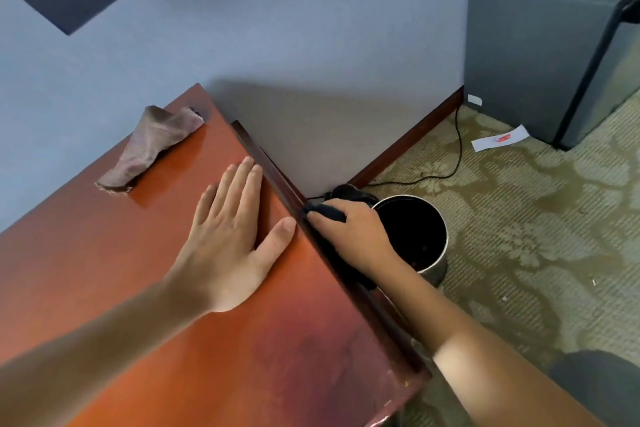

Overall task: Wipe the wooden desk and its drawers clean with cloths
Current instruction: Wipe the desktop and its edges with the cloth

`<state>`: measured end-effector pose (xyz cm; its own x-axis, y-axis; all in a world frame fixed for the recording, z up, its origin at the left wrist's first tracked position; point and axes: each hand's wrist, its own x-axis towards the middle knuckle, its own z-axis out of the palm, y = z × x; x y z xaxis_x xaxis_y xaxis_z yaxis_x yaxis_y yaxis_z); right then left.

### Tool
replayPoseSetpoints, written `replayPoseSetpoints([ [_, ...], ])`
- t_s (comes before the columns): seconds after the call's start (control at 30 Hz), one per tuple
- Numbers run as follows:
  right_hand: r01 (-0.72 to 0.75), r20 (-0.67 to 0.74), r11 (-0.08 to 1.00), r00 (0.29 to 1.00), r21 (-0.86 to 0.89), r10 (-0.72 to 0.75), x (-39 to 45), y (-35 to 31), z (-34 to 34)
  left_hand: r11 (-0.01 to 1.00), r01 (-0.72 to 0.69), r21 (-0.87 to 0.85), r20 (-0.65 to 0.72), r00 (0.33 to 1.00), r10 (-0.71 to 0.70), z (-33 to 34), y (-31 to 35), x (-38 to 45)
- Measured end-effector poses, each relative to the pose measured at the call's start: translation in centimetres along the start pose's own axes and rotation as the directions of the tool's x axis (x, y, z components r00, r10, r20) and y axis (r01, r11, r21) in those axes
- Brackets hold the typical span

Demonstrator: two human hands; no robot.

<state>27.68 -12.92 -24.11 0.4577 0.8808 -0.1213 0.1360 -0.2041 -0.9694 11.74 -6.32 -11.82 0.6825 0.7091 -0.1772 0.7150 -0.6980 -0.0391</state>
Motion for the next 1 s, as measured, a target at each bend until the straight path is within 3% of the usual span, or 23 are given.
replayPoseSetpoints([
  [0.07,0.095,-0.002,0.995,0.995,0.018,-0.095,0.8,-1.5,0.3,1.0,0.003,-0.001,-0.01,1.0,-0.003,0.0,-0.1,-0.1],
  [0.17,0.23,0.003,0.909,0.969,0.348,-0.247,-0.2,-3.3,-0.4,1.0,-0.01,-0.002,-0.023,1.0,0.01,0.0,-0.1,-0.1],
  [0.23,0.239,0.052,0.842,0.953,0.484,-0.3,-1.7,-2.4,-1.0,1.0,-0.019,-0.016,-0.03,0.999,0.018,0.1,-0.2,0.0],
  [0.4,0.192,0.065,0.966,0.976,0.172,-0.206,-0.1,2.2,0.1,0.999,-0.039,-0.006,-0.042,0.998,0.038,0.2,-0.4,-0.1],
  [0.5,0.252,0.086,0.968,0.964,-0.013,-0.25,4.4,0.8,2.2,0.998,-0.054,-0.041,-0.071,0.996,0.051,0.3,-0.5,-0.1],
  [0.57,0.256,0.085,0.965,0.962,0.047,-0.26,7.1,-0.9,3.3,0.997,-0.057,-0.056,-0.078,0.996,0.052,0.2,-0.6,-0.1],
  [0.63,0.278,0.085,0.935,0.949,0.221,-0.302,7.2,-2.0,3.2,0.996,-0.059,-0.062,-0.081,0.995,0.054,0.1,-0.6,-0.1],
  [0.77,0.292,0.21,0.779,0.857,0.555,-0.471,1.3,-0.5,-0.7,0.996,-0.063,-0.069,-0.083,0.995,0.057,0.2,-0.4,-0.1],
  [0.83,0.281,0.225,0.725,0.827,0.629,-0.516,-0.6,0.9,-1.8,0.996,-0.064,-0.065,-0.094,0.994,0.058,0.3,-0.5,-0.1],
  [1.0,0.379,0.066,0.863,0.904,0.335,-0.422,4.9,-1.0,2.5,0.997,-0.069,-0.037,-0.107,0.992,0.065,0.2,-0.2,-0.1],
])
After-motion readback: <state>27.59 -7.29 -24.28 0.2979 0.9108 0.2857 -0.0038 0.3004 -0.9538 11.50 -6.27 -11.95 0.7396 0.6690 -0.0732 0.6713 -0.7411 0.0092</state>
